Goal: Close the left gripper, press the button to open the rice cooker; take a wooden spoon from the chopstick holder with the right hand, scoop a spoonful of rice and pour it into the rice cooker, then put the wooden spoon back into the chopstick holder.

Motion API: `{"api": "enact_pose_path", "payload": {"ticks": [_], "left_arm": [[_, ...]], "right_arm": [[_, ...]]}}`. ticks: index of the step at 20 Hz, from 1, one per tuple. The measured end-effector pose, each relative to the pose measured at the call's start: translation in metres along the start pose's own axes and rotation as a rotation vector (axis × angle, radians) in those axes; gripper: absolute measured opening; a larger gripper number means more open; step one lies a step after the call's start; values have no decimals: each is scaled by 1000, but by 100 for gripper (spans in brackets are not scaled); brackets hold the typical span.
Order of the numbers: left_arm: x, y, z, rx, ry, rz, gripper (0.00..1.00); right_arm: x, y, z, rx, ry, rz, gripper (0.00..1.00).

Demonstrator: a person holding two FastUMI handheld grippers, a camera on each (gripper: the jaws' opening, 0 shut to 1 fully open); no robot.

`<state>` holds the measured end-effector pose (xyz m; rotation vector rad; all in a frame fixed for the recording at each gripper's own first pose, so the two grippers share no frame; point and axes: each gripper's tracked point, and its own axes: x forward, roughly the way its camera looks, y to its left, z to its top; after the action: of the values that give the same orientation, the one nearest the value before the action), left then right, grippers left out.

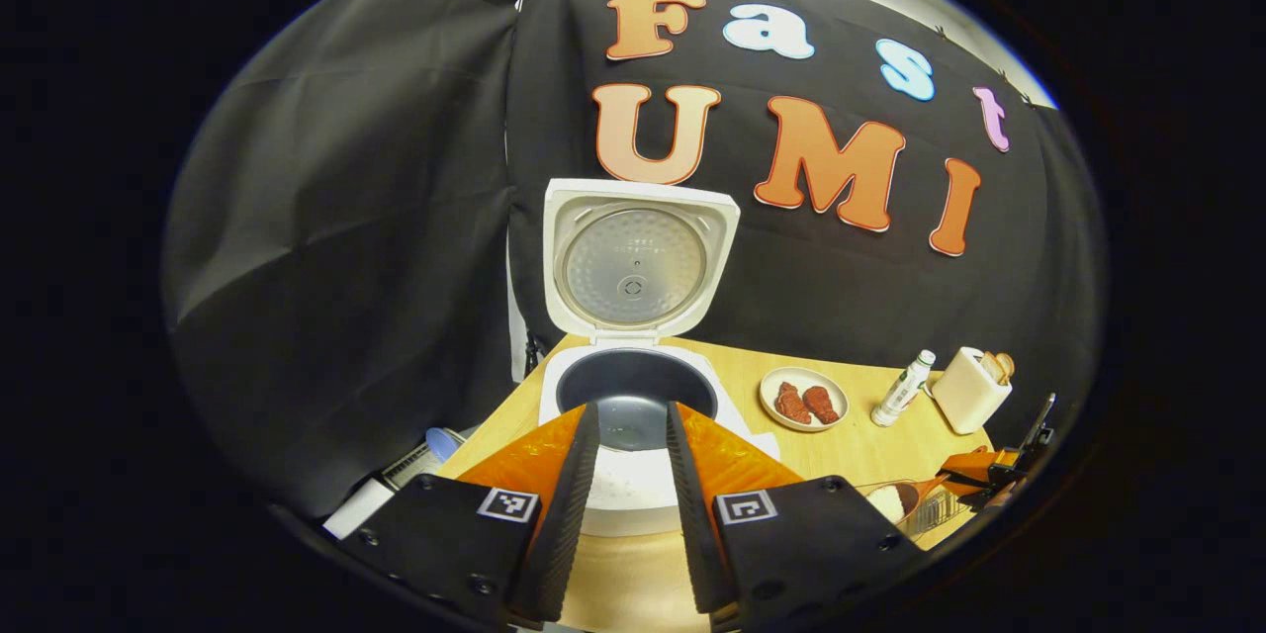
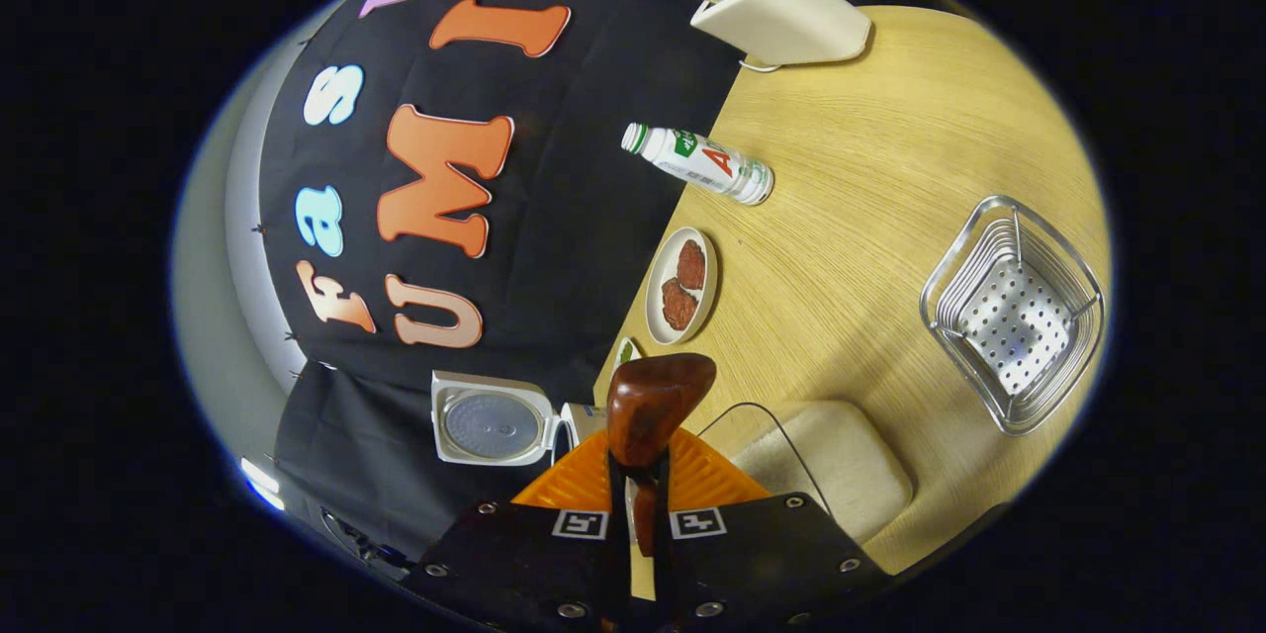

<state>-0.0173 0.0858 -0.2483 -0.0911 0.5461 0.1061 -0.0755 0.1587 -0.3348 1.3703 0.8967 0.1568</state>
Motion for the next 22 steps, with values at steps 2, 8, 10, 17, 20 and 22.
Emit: {"api": "enact_pose_path", "payload": {"ticks": [2,8,10,17,20,22], "left_arm": [[-2,-6,-1,-11,0,-4,62],[-6,-6,-3,-31,-7,-1,61],[-9,0,-2,-39,-12,9,63],[-20,28,3,-34,-48,37,84],[-32,46,13,-12,-95,72,87],[-42,63,24,24,-145,106,87]], "right_arm": [[-5,11,7,46,-9,38,8],[-10,38,26,175,-37,130,9],[-9,53,24,199,-31,165,9],[30,126,-5,200,39,254,8],[55,155,-26,188,76,270,8],[73,171,-41,172,102,267,8]]}}
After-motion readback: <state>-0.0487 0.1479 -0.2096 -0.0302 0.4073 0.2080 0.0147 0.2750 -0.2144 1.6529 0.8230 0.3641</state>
